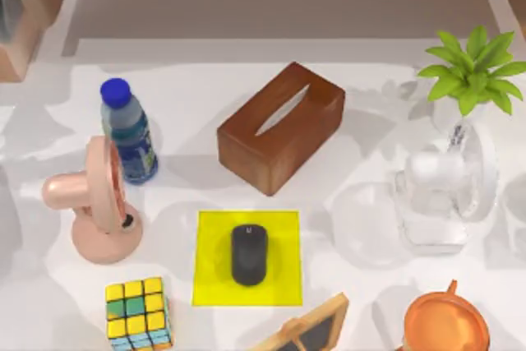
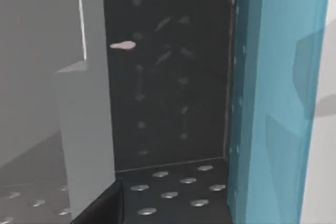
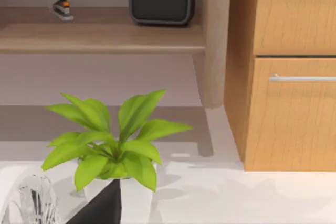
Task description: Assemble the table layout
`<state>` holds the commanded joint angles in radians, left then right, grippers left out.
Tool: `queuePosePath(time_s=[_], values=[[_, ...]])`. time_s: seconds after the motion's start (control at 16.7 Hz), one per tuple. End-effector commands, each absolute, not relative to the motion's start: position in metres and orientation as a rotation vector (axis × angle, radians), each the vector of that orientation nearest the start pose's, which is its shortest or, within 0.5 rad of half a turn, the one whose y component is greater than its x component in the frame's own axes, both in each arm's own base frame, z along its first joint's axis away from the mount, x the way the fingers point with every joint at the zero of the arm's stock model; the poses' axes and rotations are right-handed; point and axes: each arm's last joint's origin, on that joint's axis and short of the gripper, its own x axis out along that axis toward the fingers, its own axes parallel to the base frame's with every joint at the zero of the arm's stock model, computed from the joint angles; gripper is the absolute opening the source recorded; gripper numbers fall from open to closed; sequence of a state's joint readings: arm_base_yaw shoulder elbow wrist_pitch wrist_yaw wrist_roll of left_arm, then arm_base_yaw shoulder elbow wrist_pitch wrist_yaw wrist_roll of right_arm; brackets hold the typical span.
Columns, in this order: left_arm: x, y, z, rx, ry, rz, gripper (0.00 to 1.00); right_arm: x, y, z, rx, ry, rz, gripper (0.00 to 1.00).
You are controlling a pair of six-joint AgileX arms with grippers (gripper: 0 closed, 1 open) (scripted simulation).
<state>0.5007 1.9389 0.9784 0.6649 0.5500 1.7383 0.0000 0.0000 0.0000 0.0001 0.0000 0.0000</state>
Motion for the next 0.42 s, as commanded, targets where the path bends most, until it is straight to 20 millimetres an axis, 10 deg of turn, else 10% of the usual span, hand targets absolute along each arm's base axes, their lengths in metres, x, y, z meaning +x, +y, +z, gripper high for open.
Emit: queuePosePath(time_s=[0.42], values=[[0.327,0.181,0.146,1.56,0.164,-0.243,1.0,0.106,-0.001,0.16,0.0,0.0,0.0,1.0]])
